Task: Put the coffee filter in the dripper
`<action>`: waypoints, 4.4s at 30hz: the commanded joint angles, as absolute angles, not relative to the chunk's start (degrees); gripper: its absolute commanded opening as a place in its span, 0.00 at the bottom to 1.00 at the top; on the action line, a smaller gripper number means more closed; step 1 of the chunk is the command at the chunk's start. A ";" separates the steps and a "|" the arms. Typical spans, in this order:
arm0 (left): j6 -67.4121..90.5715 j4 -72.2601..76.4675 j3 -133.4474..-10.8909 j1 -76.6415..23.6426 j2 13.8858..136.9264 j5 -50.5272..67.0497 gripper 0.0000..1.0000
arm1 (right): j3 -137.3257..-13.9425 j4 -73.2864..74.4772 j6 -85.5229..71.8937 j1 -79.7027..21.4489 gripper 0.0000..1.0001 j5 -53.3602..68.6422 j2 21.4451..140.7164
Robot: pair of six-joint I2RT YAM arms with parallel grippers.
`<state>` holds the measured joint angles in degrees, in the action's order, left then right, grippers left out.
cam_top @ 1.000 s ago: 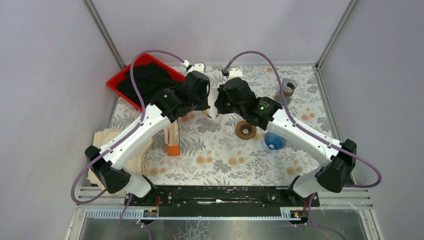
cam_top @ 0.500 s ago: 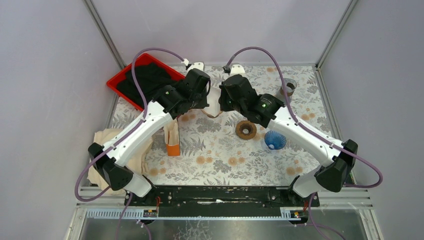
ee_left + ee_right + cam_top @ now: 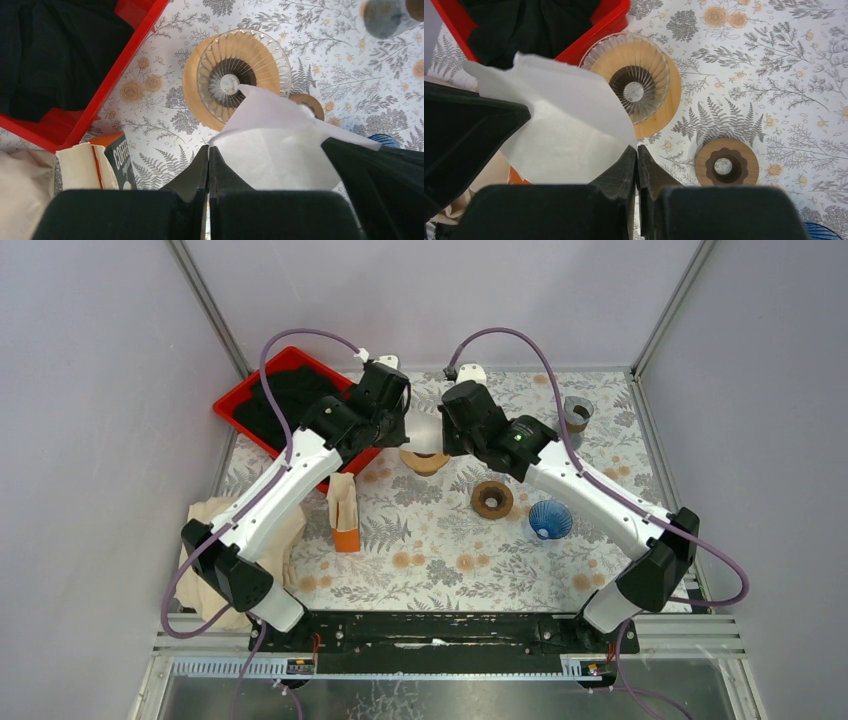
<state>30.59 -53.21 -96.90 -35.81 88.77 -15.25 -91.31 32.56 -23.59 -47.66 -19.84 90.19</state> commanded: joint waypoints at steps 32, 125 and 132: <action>25.07 -59.15 -110.98 -29.15 104.55 -5.01 0.15 | -105.55 38.50 -17.97 -40.39 0.21 -12.40 102.68; 21.18 -56.52 -105.26 -23.29 107.33 3.08 0.66 | -106.08 37.10 -12.04 -34.65 0.64 -1.69 111.03; 21.48 -56.57 -106.49 -22.73 106.10 3.92 0.69 | -105.55 36.73 -11.48 -34.66 0.67 -1.37 109.34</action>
